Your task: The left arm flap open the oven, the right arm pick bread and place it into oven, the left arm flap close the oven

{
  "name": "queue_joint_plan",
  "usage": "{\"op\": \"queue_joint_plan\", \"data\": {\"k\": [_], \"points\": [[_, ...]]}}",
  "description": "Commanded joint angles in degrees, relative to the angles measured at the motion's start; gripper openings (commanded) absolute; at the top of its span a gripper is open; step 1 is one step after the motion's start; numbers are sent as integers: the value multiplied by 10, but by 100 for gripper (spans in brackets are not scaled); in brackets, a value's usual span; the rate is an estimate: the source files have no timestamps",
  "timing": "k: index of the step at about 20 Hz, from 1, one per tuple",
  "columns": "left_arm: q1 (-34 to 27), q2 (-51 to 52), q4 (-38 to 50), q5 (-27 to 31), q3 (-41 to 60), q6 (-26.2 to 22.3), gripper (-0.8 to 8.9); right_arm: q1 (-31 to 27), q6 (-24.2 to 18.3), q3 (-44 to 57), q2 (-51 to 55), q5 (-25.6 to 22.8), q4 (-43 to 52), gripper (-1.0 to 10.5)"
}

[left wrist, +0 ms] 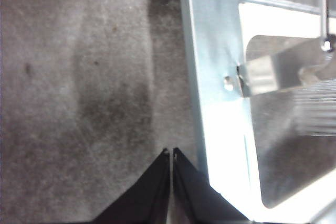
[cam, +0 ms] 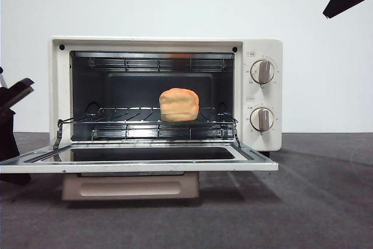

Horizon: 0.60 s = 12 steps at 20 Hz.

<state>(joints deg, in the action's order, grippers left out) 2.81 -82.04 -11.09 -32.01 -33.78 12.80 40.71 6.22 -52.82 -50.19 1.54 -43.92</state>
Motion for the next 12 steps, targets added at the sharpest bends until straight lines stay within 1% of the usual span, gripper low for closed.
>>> {"op": "queue_joint_plan", "data": {"k": [1, 5, 8, 9, 12], "points": [[-9, -7, 23, -61, -3, 2, 15, 3, 2, -2, -2, -1, 6, 401], [-37, -7, 56, -138, -3, 19, 16, 3, 5, -2, -2, -2, 7, 401], [-43, -7, 83, -180, -3, 32, 16, 3, 6, -2, -2, -5, 7, 401], [-43, -7, 92, -191, -3, 33, 16, 3, 7, -2, -2, -5, 7, 401], [-43, -7, 121, -195, -3, 55, 16, 3, 10, -2, -2, -5, 8, 401]]}}
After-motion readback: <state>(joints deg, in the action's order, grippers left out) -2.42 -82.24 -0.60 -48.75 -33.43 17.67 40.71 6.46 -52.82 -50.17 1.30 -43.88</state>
